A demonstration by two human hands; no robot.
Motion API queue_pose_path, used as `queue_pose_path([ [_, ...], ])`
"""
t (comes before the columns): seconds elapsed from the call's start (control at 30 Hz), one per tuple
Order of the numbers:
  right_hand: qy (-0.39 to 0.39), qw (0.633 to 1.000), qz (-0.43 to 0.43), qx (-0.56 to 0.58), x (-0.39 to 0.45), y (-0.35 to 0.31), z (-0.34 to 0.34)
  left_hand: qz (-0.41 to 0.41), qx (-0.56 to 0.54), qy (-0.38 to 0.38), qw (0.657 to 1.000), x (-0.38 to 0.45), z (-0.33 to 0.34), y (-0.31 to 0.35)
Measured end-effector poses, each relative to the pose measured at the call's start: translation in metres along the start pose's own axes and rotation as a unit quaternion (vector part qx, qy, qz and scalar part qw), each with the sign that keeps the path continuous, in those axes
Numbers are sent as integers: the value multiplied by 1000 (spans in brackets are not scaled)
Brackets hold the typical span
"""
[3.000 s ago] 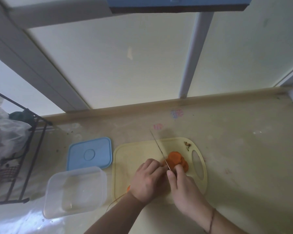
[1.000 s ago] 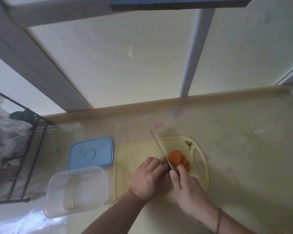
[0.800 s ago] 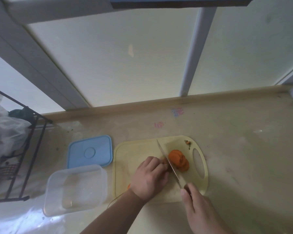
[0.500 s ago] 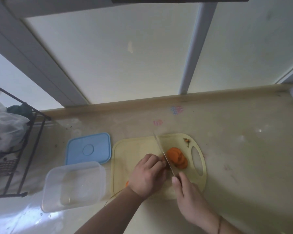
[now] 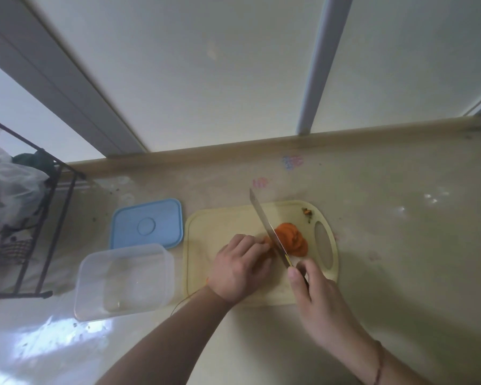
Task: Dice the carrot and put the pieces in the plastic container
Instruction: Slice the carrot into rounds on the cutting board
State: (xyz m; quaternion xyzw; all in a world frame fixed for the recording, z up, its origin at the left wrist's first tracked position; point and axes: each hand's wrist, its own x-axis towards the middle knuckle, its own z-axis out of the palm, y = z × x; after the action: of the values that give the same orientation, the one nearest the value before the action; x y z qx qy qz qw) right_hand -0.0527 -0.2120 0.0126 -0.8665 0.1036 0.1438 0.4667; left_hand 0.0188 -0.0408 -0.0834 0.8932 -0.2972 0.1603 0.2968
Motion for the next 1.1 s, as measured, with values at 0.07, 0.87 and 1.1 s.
queue_pose_path([
  [0.07, -6, 1000, 0, 1, -5, -3, -2, -3, -6, -1, 1000, 1, -1, -1],
  [0.87, -46, 998, 9, -40, -2, -7, 3, 20, -20, 13, 1000, 0, 5, -3],
  [1.1, -33, 998, 17, -43, 24, -14, 14, 35, -32, 25, 999, 1, 5, -5],
])
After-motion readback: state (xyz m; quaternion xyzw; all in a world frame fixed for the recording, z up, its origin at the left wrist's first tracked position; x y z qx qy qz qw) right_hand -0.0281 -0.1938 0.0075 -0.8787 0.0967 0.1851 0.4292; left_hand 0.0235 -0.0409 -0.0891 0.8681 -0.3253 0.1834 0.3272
